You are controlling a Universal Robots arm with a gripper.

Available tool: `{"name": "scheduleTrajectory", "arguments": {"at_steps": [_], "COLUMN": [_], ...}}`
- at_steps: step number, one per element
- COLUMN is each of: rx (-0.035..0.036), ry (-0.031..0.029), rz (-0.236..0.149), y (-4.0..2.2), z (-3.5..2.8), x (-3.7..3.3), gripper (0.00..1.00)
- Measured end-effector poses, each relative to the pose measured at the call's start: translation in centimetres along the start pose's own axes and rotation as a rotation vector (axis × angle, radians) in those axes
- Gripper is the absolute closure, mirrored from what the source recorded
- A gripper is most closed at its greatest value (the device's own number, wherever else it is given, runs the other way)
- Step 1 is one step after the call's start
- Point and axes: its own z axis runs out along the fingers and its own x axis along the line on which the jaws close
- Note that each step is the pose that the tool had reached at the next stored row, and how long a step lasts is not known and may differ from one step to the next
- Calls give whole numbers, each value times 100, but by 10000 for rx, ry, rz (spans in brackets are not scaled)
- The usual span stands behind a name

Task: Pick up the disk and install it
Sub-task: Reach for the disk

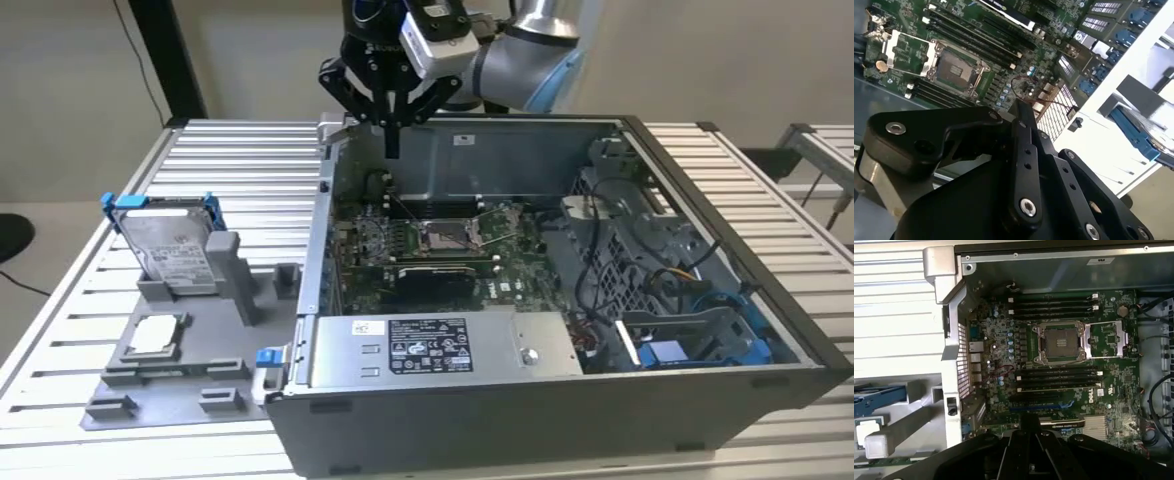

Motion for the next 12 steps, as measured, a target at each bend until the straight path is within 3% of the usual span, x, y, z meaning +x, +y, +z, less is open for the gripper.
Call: {"name": "scheduleTrajectory", "arguments": {"at_steps": [12], "rx": [1], "ry": [1], "rz": [-2], "y": [30], "z": [-4], "x": [237], "gripper": [100]}}
